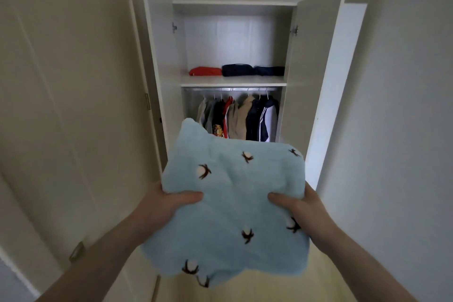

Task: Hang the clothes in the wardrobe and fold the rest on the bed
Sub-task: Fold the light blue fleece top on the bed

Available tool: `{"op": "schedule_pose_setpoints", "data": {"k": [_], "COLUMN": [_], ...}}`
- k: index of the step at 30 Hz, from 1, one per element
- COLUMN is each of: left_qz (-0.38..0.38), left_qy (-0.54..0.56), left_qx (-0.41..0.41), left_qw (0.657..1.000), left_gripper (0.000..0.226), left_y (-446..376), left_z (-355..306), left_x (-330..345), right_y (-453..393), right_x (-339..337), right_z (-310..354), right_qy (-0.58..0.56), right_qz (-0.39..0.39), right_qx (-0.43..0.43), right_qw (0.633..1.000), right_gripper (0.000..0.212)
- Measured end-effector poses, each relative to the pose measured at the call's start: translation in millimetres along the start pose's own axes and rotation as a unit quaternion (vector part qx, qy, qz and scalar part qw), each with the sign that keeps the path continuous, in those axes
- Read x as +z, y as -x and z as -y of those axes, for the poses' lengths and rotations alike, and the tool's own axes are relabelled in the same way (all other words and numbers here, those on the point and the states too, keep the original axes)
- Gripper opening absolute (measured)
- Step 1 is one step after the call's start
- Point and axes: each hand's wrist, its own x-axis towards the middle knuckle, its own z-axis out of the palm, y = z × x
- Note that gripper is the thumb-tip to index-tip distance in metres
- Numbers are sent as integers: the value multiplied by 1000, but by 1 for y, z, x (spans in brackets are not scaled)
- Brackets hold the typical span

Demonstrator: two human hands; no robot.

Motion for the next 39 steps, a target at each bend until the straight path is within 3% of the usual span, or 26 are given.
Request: {"op": "schedule_pose_setpoints", "data": {"k": [8, 14, 22, 32, 39], "left_qz": [-5, 20, 30, -10, -72], "left_qy": [23, 13, -2, -14, -22], "left_qx": [11, 16, 41, 42, 34], "left_qw": [1000, 1000, 999, 999, 997], "left_gripper": [48, 46, 40, 45, 65], "left_y": [-156, -283, -432, -605, -706], "left_z": [-17, -39, -70, -92, -113], "left_x": [-23, -31, -11, 6, -3], "right_y": [-159, -274, -406, -602, -739], "right_x": [17, 18, -8, -38, -37], "right_z": [12, 20, 27, 34, 49], "right_qy": [6, 27, 23, 16, -3], "right_qz": [12, -28, -79, -35, 7], "right_qx": [-28, -39, -39, -71, -73], "right_qw": [1000, 999, 996, 997, 997], "right_gripper": [39, 50, 41, 45, 47]}}
